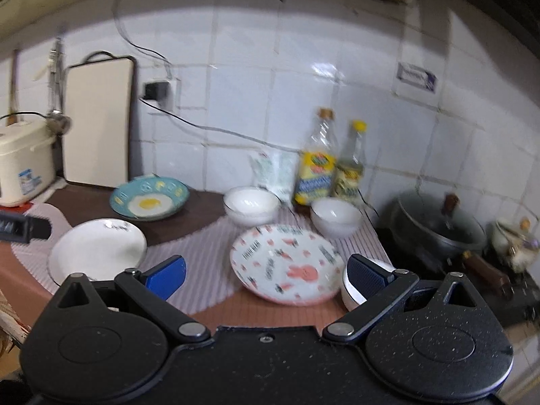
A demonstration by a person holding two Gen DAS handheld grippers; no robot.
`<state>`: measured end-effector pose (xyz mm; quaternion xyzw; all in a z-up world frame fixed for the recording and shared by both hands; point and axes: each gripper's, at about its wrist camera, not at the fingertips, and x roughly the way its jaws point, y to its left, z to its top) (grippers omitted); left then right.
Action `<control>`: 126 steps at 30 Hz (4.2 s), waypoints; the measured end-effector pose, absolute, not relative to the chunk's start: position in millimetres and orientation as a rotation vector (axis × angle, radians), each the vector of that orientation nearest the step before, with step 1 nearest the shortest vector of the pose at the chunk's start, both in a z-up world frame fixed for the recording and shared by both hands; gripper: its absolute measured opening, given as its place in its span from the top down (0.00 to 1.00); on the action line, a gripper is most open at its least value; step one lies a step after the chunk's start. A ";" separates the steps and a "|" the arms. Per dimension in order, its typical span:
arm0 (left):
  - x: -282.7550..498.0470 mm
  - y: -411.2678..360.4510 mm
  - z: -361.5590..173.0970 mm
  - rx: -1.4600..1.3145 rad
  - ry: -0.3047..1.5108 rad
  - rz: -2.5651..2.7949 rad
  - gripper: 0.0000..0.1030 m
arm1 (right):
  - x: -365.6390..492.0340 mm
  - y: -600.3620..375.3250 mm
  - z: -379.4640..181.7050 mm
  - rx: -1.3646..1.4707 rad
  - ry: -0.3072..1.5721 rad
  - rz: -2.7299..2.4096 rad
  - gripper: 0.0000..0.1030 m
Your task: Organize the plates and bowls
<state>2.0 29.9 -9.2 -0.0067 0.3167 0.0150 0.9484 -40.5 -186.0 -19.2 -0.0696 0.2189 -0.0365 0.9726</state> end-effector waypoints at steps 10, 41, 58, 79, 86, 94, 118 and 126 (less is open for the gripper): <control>27.3 89.7 -29.5 -0.062 0.574 0.078 0.00 | 4.9 -154.5 -50.8 0.017 0.364 0.191 0.00; 149.4 160.7 -161.5 -0.321 0.915 0.078 0.50 | 172.0 -100.0 -185.0 0.336 0.809 0.321 0.66; 149.2 135.5 -160.4 -0.253 0.935 0.055 0.67 | 172.2 -97.9 -175.5 0.235 0.806 0.337 0.82; 156.2 43.0 -152.8 -0.196 0.936 -0.142 0.67 | 135.7 -192.9 -155.6 0.261 0.719 0.216 0.80; 169.7 30.6 -155.1 -0.168 0.940 -0.124 0.67 | 145.6 -191.8 -170.1 0.267 0.739 0.199 0.79; 185.4 31.8 -162.0 -0.141 0.952 -0.102 0.67 | 161.5 -184.0 -174.7 0.224 0.739 0.193 0.79; 120.1 9.1 -110.9 -0.119 0.810 -0.046 0.52 | 55.7 -239.6 -119.3 0.196 0.582 0.090 0.52; 101.9 -47.3 -82.1 -0.094 0.746 -0.201 0.51 | 29.8 -272.7 -113.7 0.261 0.511 -0.025 0.52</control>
